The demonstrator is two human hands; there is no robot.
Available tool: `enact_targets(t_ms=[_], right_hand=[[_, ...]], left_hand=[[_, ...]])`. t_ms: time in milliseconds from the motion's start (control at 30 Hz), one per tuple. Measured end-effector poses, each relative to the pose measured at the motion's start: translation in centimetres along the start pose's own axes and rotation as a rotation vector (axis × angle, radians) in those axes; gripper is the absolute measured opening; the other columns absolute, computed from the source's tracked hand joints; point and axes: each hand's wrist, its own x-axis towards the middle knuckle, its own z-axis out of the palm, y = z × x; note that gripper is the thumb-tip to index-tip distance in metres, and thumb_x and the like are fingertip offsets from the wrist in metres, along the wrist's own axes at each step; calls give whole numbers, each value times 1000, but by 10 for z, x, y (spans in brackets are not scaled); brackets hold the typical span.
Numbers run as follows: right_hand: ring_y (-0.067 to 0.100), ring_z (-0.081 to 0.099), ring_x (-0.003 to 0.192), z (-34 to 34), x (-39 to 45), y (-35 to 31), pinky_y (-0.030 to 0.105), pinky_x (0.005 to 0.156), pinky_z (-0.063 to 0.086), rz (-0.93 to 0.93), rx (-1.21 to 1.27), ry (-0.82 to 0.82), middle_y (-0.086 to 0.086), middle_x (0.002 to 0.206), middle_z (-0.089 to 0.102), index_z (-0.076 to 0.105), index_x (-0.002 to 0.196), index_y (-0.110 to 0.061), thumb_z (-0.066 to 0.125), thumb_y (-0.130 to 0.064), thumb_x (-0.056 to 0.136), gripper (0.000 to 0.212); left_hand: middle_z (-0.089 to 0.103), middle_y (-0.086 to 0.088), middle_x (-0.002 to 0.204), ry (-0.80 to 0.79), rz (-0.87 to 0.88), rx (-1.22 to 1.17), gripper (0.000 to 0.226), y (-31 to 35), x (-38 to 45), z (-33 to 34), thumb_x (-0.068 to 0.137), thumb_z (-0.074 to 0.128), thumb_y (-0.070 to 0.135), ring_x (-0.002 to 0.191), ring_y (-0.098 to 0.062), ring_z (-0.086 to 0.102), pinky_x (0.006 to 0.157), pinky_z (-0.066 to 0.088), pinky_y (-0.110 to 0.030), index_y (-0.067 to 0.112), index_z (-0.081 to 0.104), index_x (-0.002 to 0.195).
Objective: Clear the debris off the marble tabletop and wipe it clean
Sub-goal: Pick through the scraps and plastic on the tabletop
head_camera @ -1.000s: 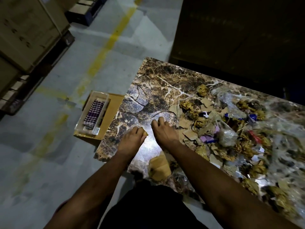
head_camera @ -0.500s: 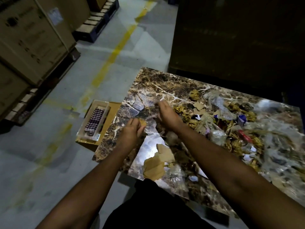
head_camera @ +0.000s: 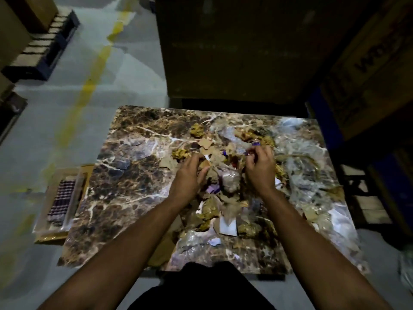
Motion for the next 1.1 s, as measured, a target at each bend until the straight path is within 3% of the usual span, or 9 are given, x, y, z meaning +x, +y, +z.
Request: enact_targets(t_ms=[100,200,400,567,667,800,900,967,1100], right_hand=[[25,54,91,6,-12,25,37,78,49,72,-27,-44,13,106,55,67,100,-6,52,-12,93,18],[27,55,99,15,-18,33,39,83,49,74,-71,-118,10,114,58,62,113,-11,51,-12,97,20],[22,44,119,8,-19,52,46,102,40,86,-244,-211,8,128,50,61,123,-17,49,-31,104,27],[23,42,121,-16,-10,55,54,104,40,107,-170,-203,8,128,49,62,123,-18,35,-43,104,41],[24,44,119,-28,-6,42,52,100,43,100,-118,-191,8,126,50,61,126,-18,27,-49,100,53],[20,50,109,-38,-13,7,45,89,53,-41,-78,-170,7,123,49,59,129,-15,42,-42,100,43],[13,56,93,-41,-47,-37,35,80,58,-180,33,-365,4,124,51,58,130,-12,53,-32,100,37],[18,56,110,-31,-84,-53,40,93,54,-326,-17,-569,3,131,53,57,134,-16,56,-40,97,44],[28,14,150,12,-154,-37,60,124,12,-539,-316,-890,3,165,22,32,154,-36,58,-77,82,86]], left_hand=[[56,-10,133,-105,-62,7,42,9,10,30,103,54,36,113,-27,58,87,49,-34,17,46,139],[50,-14,141,-172,-129,28,49,20,17,55,104,51,36,118,-31,56,92,52,-45,16,39,147],[42,-14,138,-252,-132,213,42,16,22,66,107,33,40,127,-33,41,104,41,-49,18,46,140],[39,-3,154,-268,-90,178,64,4,17,44,99,15,60,142,-27,29,112,29,-62,27,41,148],[39,-4,156,-238,-77,96,67,-3,9,27,99,16,62,142,-25,29,113,29,-59,26,39,151],[43,-6,151,-163,-39,43,61,-11,-14,-2,100,27,59,136,-23,34,107,34,-44,24,42,148],[43,-5,148,-173,-29,36,56,-24,-47,-28,100,41,57,135,-21,37,105,35,-41,23,44,145],[41,-5,150,-209,-34,94,64,-39,-79,-43,96,44,62,137,-23,35,108,33,-42,22,44,146],[18,-2,166,-405,-62,295,90,-77,-166,-49,87,46,79,151,-22,14,122,14,-47,26,29,157]])
